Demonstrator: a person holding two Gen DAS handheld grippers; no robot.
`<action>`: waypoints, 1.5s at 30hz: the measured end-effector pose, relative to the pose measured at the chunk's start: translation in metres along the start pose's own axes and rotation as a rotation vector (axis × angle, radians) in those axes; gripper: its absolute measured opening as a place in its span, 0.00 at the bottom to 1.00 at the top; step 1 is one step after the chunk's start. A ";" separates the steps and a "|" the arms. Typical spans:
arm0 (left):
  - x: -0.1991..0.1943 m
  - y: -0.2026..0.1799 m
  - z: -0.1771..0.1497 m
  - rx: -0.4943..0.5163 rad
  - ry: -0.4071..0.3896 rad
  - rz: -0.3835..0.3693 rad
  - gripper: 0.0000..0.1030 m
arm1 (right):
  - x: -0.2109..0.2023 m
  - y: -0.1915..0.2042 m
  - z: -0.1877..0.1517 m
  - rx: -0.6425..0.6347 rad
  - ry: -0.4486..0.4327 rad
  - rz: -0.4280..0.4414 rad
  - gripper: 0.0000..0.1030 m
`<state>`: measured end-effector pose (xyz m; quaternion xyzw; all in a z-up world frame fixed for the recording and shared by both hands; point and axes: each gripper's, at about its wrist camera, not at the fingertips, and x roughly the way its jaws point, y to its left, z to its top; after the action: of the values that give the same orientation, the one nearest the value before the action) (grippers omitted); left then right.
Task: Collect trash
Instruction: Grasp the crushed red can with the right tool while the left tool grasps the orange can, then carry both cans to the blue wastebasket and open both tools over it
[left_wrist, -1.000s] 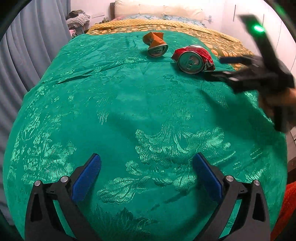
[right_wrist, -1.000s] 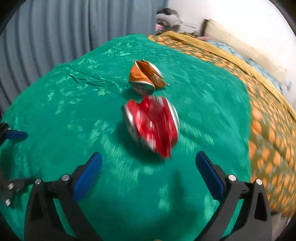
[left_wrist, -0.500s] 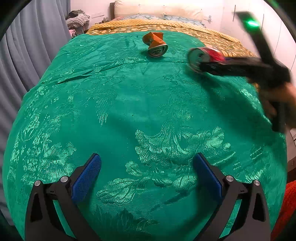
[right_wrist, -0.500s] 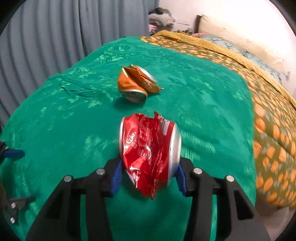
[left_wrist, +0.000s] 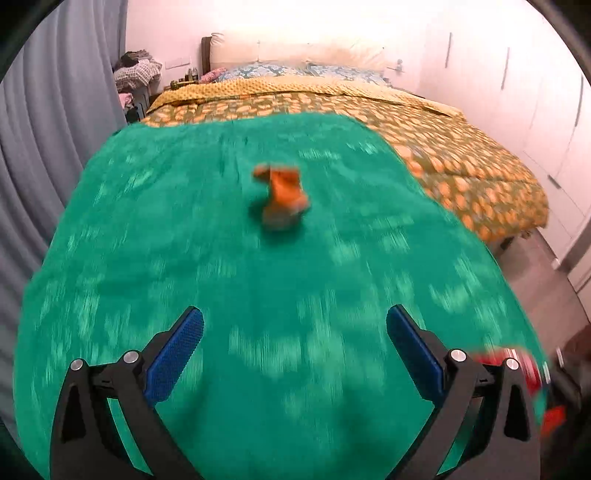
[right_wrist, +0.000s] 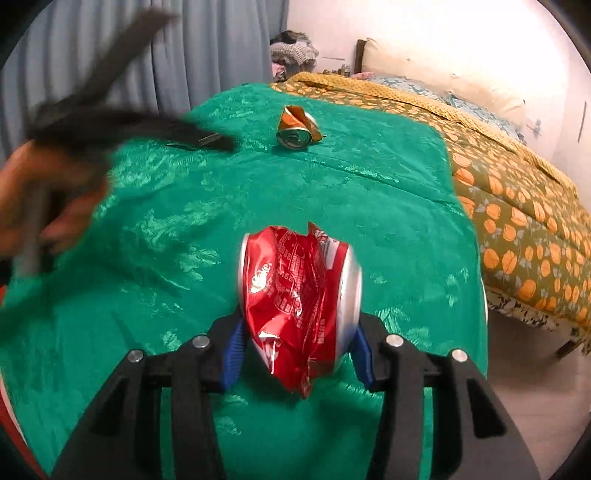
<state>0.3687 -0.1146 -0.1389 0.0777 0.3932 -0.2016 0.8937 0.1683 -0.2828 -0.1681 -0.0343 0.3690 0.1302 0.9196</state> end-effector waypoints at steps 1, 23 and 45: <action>0.014 0.001 0.015 -0.016 -0.006 0.005 0.96 | -0.001 -0.001 0.000 0.001 -0.004 0.002 0.46; 0.055 0.019 0.036 -0.082 -0.032 -0.018 0.51 | -0.017 -0.033 -0.009 0.088 -0.034 0.012 0.46; -0.104 0.038 -0.161 -0.099 0.063 -0.099 0.94 | -0.019 0.022 -0.041 0.075 0.095 -0.015 0.65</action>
<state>0.2136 -0.0011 -0.1726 0.0203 0.4338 -0.2232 0.8727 0.1219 -0.2720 -0.1837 -0.0087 0.4166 0.1079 0.9026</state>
